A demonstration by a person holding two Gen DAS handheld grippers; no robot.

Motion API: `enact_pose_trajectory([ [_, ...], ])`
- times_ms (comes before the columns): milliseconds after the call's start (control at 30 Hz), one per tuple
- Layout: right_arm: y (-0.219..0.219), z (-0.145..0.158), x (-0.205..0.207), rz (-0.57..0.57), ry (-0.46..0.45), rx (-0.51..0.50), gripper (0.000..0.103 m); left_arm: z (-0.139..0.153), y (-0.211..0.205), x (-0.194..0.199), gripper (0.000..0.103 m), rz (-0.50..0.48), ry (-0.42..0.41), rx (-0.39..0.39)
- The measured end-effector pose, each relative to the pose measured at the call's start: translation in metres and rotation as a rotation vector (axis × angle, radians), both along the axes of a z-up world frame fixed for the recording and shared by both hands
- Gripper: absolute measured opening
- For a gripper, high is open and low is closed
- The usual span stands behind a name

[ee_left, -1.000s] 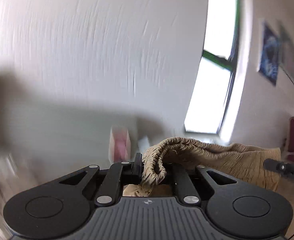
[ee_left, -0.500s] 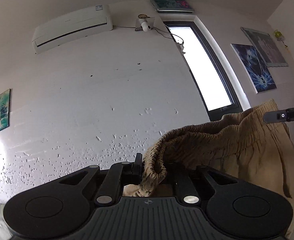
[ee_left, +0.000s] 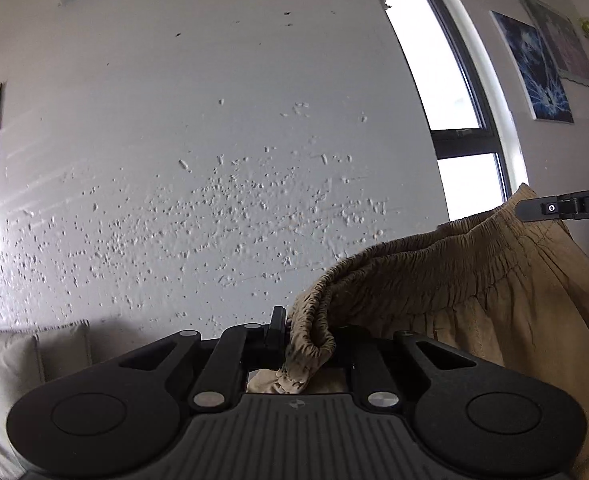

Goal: Fold clothes

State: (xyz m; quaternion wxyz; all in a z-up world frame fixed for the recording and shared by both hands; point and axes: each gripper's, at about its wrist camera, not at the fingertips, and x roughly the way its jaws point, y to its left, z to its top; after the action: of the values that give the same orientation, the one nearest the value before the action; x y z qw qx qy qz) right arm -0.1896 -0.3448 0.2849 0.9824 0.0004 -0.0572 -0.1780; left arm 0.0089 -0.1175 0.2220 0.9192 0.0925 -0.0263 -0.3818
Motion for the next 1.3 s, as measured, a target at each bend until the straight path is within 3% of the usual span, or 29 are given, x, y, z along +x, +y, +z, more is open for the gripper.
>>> enact_pose_trajectory([
  [100,0.035,0.029,-0.028,-0.118,-0.247,-0.262,0.0,0.037,0.015,-0.019,0.011,0.012,-0.153,-0.173],
  [133,0.046,0.037,-0.039,-0.141,-0.296,-0.318,0.0,0.044,0.017,-0.026,0.011,0.005,-0.191,-0.187],
  [200,0.05,0.046,-0.051,-0.117,-0.281,-0.327,0.0,0.055,0.02,-0.038,0.011,-0.014,-0.255,-0.206],
  [300,0.039,0.033,-0.05,-0.076,-0.158,-0.249,0.001,0.045,0.009,-0.041,0.011,-0.073,-0.168,-0.117],
  [400,0.022,-0.01,-0.039,-0.028,-0.014,-0.137,0.002,0.007,-0.015,-0.041,0.011,-0.089,-0.039,0.024],
  [567,0.005,-0.115,-0.025,0.096,0.22,0.083,0.01,-0.114,-0.047,-0.04,0.011,-0.211,0.154,0.278],
  [667,-0.004,-0.174,-0.023,0.135,0.318,0.215,0.011,-0.18,-0.055,-0.051,0.011,-0.274,0.21,0.38],
  [733,-0.01,-0.202,-0.021,0.148,0.358,0.296,0.014,-0.208,-0.06,-0.062,0.011,-0.304,0.204,0.4],
  [833,-0.026,-0.211,-0.033,0.102,0.348,0.354,0.014,-0.235,-0.071,-0.078,0.011,-0.364,0.187,0.402],
  [933,-0.043,-0.217,-0.047,0.05,0.331,0.406,0.014,-0.236,-0.106,-0.096,0.01,-0.444,0.09,0.405],
  [1033,-0.059,-0.219,-0.062,-0.004,0.314,0.455,0.015,-0.249,-0.152,-0.117,0.01,-0.603,0.013,0.427],
  [1100,-0.067,-0.219,-0.073,-0.038,0.308,0.482,0.027,-0.278,-0.169,-0.135,0.019,-0.661,0.02,0.496],
  [1133,-0.069,-0.222,-0.075,-0.047,0.315,0.487,0.037,-0.291,-0.173,-0.142,0.024,-0.65,0.016,0.534],
  [1167,-0.071,-0.225,-0.076,-0.055,0.325,0.491,0.04,-0.305,-0.177,-0.148,0.025,-0.633,0.011,0.572],
  [1200,-0.071,-0.23,-0.077,-0.065,0.342,0.488,0.043,-0.312,-0.173,-0.15,0.026,-0.616,0.014,0.581],
  [1267,-0.07,-0.242,-0.075,-0.072,0.382,0.481,0.044,-0.324,-0.163,-0.151,0.039,-0.582,0.024,0.589],
  [1300,-0.07,-0.248,-0.073,-0.065,0.402,0.481,0.045,-0.322,-0.149,-0.146,0.041,-0.575,0.073,0.57],
])
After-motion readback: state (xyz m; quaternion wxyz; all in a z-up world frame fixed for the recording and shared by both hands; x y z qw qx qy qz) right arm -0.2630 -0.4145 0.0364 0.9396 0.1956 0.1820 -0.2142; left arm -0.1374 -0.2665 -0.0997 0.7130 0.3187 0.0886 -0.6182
